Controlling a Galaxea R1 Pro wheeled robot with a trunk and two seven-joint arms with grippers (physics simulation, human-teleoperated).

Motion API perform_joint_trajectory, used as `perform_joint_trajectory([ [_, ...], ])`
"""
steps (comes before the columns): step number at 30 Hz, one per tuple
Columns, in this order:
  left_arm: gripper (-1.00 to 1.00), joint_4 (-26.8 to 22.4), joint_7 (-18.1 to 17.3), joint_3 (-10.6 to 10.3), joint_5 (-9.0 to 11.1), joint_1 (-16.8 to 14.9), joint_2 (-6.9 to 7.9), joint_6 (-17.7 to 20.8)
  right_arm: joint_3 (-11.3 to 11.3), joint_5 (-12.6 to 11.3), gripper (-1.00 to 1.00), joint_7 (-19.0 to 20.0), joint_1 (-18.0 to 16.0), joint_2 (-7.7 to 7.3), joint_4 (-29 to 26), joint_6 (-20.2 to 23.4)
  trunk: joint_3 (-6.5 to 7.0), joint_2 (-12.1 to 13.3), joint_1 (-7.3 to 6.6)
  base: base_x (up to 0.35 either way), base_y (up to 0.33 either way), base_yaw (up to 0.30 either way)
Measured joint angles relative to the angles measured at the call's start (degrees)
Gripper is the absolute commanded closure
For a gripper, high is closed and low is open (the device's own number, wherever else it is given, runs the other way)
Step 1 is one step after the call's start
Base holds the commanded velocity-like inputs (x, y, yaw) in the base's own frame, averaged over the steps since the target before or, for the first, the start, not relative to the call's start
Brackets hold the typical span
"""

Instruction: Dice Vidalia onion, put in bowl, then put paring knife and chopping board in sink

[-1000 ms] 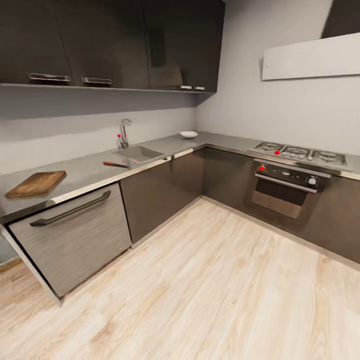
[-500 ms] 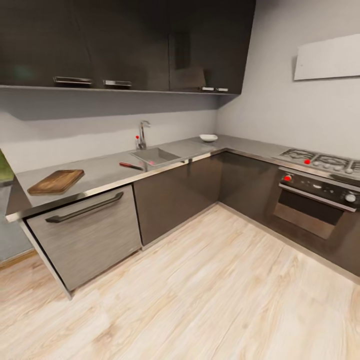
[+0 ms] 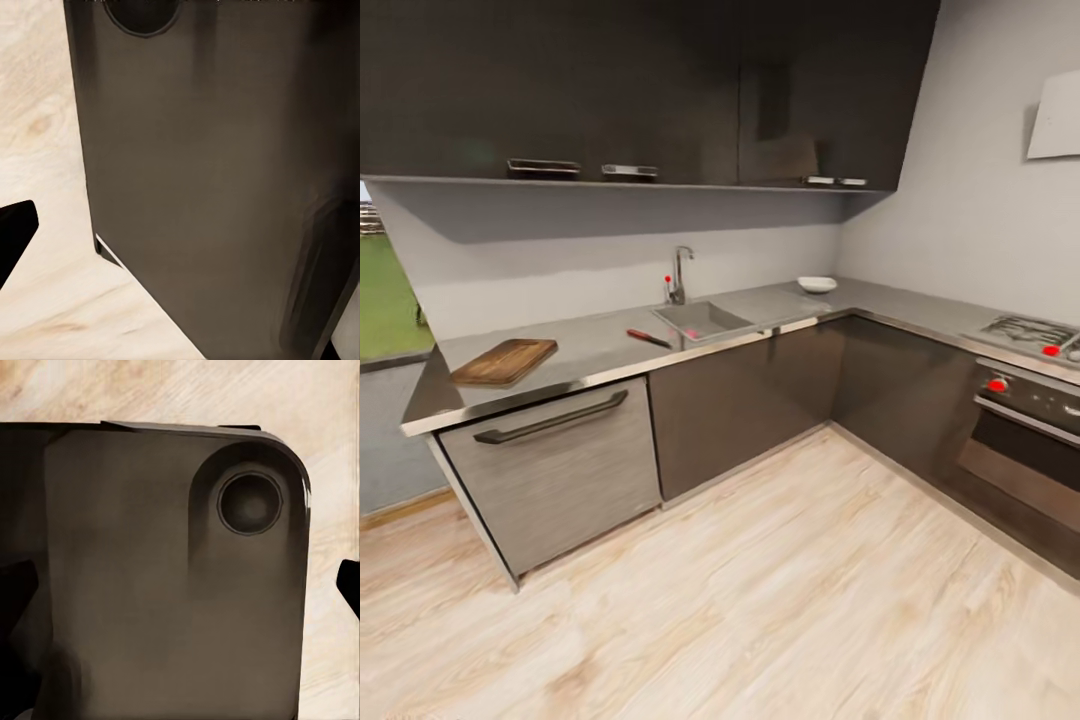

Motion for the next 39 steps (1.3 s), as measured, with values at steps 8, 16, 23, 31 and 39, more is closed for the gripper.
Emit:
perform_joint_trajectory([
  [8,-1.0,0.0,0.0,0.0,0.0,0.0,-0.01,0.0,0.02,0.0,-1.0,0.0,0.0,0.0,0.0,0.0,0.29,0.0,0.0,0.229,-0.243,0.28],
  [16,-1.0,0.0,0.0,0.0,0.0,0.0,-0.01,0.0,0.07,0.0,-1.0,0.0,0.0,0.0,0.0,0.0,0.58,0.0,0.0,0.234,-0.242,0.28],
  [23,-1.0,0.0,0.0,0.0,0.0,0.0,-0.01,0.0,0.08,0.0,-1.0,0.0,0.0,0.0,0.0,0.0,0.84,0.0,0.0,0.24,-0.238,0.28],
  [31,-1.0,0.0,0.0,0.0,0.01,0.0,-0.01,0.0,0.08,0.0,-1.0,0.0,0.0,0.0,0.0,0.0,1.13,0.0,0.0,0.241,-0.236,0.278],
  [39,-1.0,0.0,0.0,0.0,0.0,0.0,-0.01,0.0,0.08,0.0,-1.0,0.0,0.0,0.0,0.0,0.0,1.37,0.0,0.0,0.241,-0.236,0.262],
])
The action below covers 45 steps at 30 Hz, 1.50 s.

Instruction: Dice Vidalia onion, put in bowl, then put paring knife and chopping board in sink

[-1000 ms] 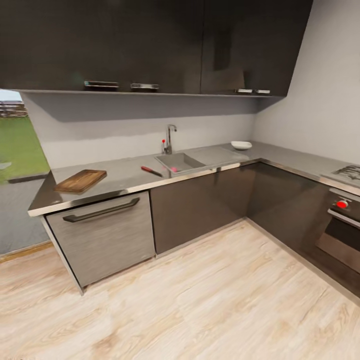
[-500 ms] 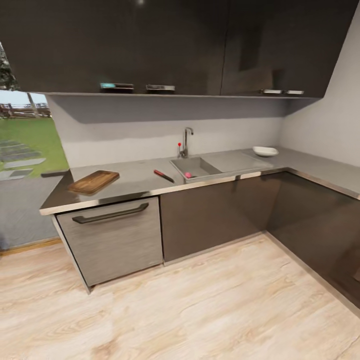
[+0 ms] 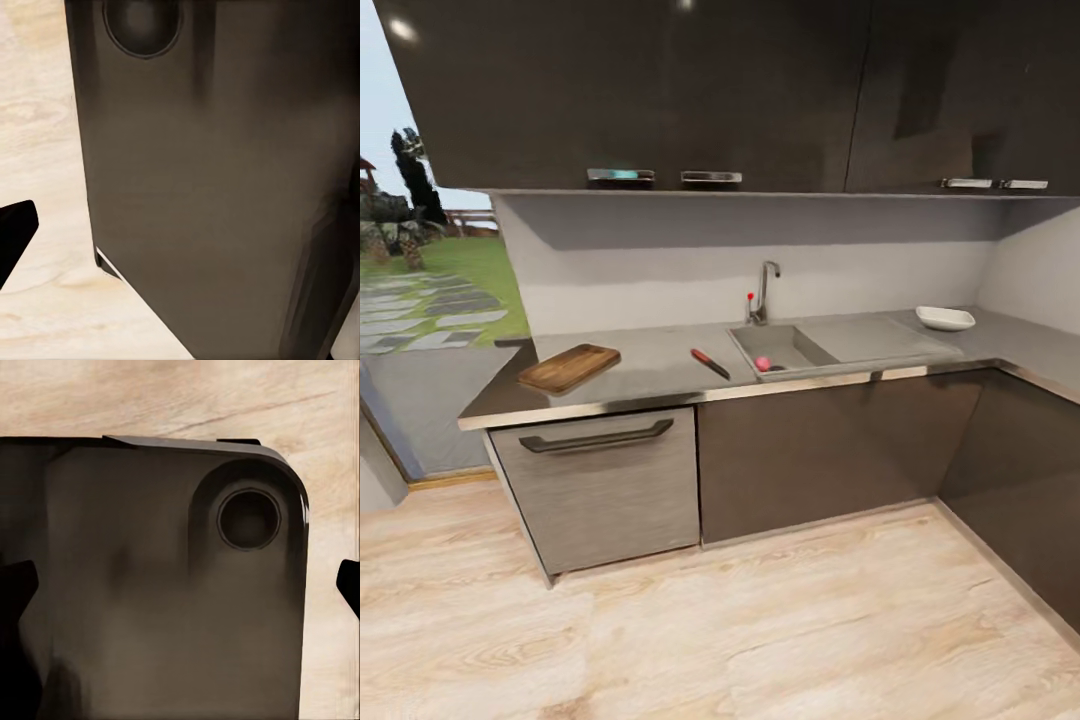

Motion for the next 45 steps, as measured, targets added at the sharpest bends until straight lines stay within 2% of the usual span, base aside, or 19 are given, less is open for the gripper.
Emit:
perform_joint_trajectory([
  [8,-1.0,0.0,0.0,0.0,0.01,0.0,0.05,0.0,0.0,0.0,-1.0,0.0,0.0,0.0,0.0,0.0,0.21,0.0,0.0,0.243,-0.222,0.259],
  [15,-1.0,0.0,0.0,0.0,0.06,0.0,0.09,0.0,0.0,0.0,-1.0,0.0,0.0,0.0,0.0,0.01,0.4,0.0,0.0,0.269,-0.052,0.259],
  [31,-1.0,0.0,0.0,0.03,0.08,0.0,0.09,0.0,0.0,0.01,-1.0,0.0,0.0,-0.08,0.0,0.03,0.76,0.0,-0.01,0.281,0.152,0.259],
  [39,-1.0,-0.41,0.0,0.08,0.06,0.0,0.08,-0.37,-0.05,0.06,-1.0,0.17,0.01,-0.14,-0.01,0.06,0.83,0.0,0.02,0.084,0.054,0.196],
  [45,-1.0,-1.95,0.04,0.07,0.01,0.0,0.11,-2.55,-0.15,0.08,-1.0,-0.04,0.01,-1.9,-0.06,0.03,0.84,0.0,0.03,0.005,0.003,0.019],
])
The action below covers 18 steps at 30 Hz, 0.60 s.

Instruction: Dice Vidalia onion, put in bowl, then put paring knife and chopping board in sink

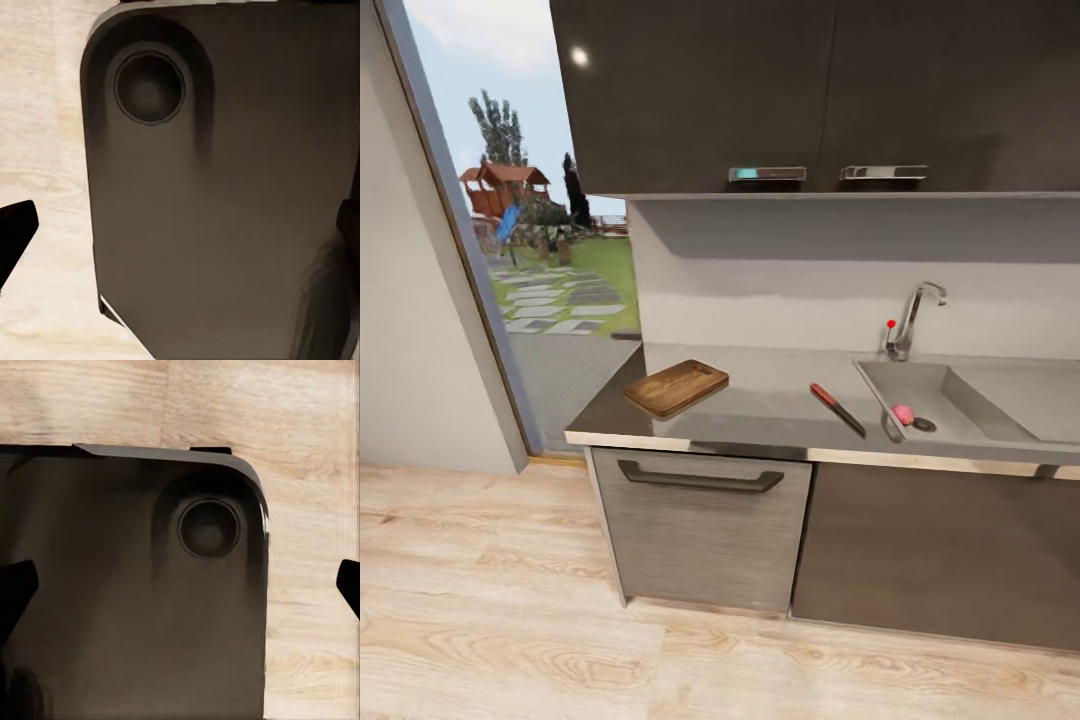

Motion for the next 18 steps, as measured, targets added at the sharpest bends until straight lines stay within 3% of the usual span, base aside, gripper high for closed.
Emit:
perform_joint_trajectory([
  [7,-1.0,-9.86,0.23,0.01,-0.16,-0.01,0.39,-1.59,-0.09,0.01,-1.0,-0.16,-0.01,-0.55,-6.71,-0.02,0.01,0.0,0.0,0.0,0.0,0.0],
  [12,-1.0,-19.26,0.28,0.0,-0.26,-0.16,0.95,-1.61,-0.17,0.0,-1.0,-0.19,-0.01,-0.56,-15.37,0.01,0.01,0.0,0.0,0.0,0.0,0.0],
  [18,-1.0,-21.75,0.28,0.01,-0.31,-0.16,0.82,-1.66,-0.24,0.0,-1.0,-0.24,0.0,-0.57,-24.18,0.31,0.01,0.0,0.0,0.0,0.0,0.0],
])
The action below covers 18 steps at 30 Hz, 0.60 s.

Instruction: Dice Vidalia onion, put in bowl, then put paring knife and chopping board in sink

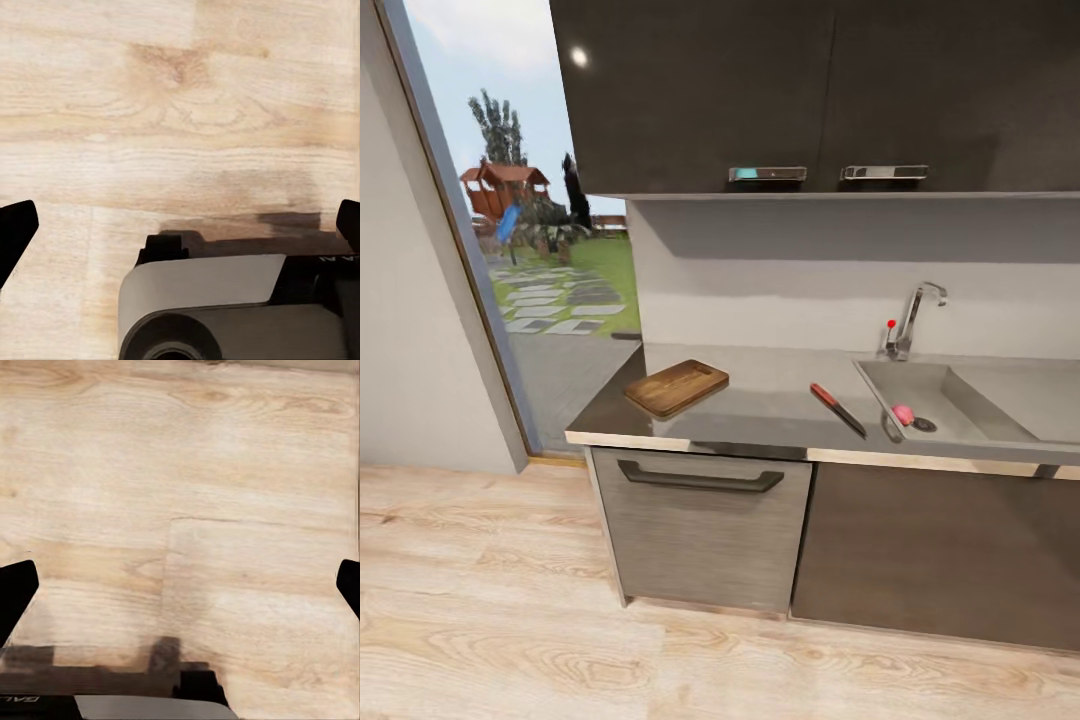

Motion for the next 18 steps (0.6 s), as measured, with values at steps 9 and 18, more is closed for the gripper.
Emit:
perform_joint_trajectory([
  [9,-1.0,-0.58,-0.01,-0.04,0.22,0.0,0.1,-0.11,-0.02,-0.22,-1.0,0.01,0.01,-0.06,-4.49,-0.2,0.0,0.0,0.0,0.0,0.0,0.0],
  [18,-1.0,1.35,0.02,-0.02,0.37,0.01,0.01,-2.53,-0.01,-0.31,-1.0,-0.1,0.02,0.09,-3.76,-0.23,0.11,0.0,0.0,0.0,0.0,-0.076],
])
